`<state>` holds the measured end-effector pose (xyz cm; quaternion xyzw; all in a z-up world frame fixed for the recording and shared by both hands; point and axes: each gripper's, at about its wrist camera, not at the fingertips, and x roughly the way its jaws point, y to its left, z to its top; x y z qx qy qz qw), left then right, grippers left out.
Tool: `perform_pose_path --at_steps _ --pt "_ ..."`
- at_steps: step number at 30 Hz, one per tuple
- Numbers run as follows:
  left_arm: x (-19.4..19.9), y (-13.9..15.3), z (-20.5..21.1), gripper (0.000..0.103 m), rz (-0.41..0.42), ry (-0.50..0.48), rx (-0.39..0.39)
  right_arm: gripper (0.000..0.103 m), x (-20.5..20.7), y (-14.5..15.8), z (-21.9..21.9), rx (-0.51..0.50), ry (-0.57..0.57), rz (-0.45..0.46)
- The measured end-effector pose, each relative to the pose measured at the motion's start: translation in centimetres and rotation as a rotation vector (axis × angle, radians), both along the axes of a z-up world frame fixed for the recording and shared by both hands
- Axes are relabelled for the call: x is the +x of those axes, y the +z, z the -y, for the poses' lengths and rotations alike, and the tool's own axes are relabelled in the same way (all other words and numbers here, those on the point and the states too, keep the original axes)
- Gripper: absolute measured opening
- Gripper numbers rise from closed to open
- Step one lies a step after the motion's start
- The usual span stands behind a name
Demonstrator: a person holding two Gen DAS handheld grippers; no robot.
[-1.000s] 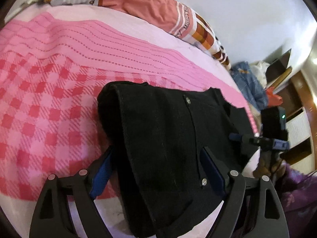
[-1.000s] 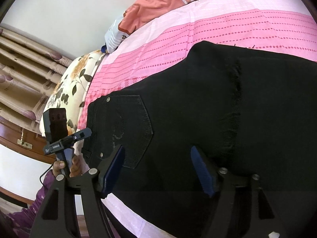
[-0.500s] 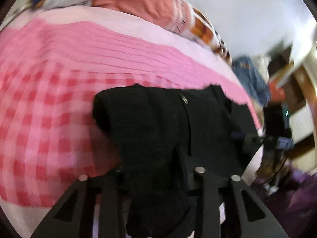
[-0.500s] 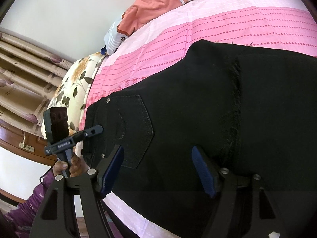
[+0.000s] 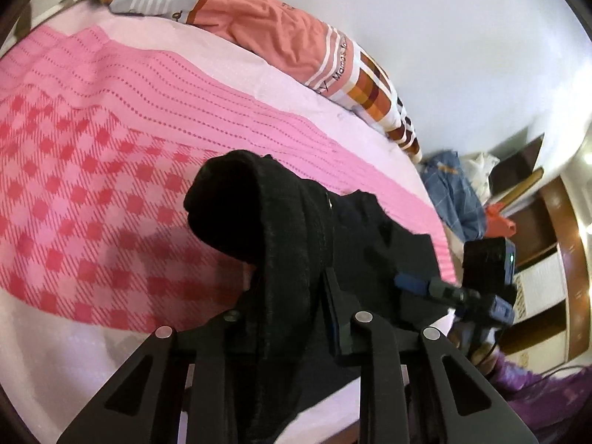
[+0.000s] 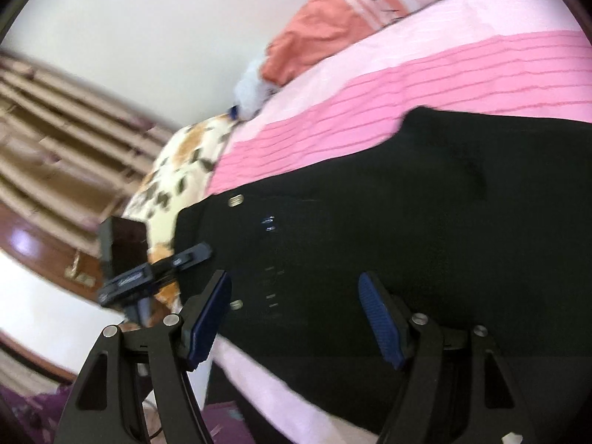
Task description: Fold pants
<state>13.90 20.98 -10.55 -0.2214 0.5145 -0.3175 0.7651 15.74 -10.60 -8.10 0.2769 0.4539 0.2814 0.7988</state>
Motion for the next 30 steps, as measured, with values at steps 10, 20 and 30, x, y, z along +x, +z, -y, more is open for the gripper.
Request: perform_pose_path --at_steps 10,20,30 --pt "-1.6 2.6 3.0 0.025 -0.011 0.002 -0.046 0.07 0.2 0.5 -4.7 0.11 0.168 0.001" --pt "-1.7 3.4 5.7 0.025 -0.064 0.012 -0.097 0.07 -0.1 1.4 -9.3 0.1 0.322 0.071" --pt "-2.6 4.7 12.8 0.025 -0.104 -0.065 -0.148 0.07 -2.5 3.0 -4.7 0.139 0.253 0.149"
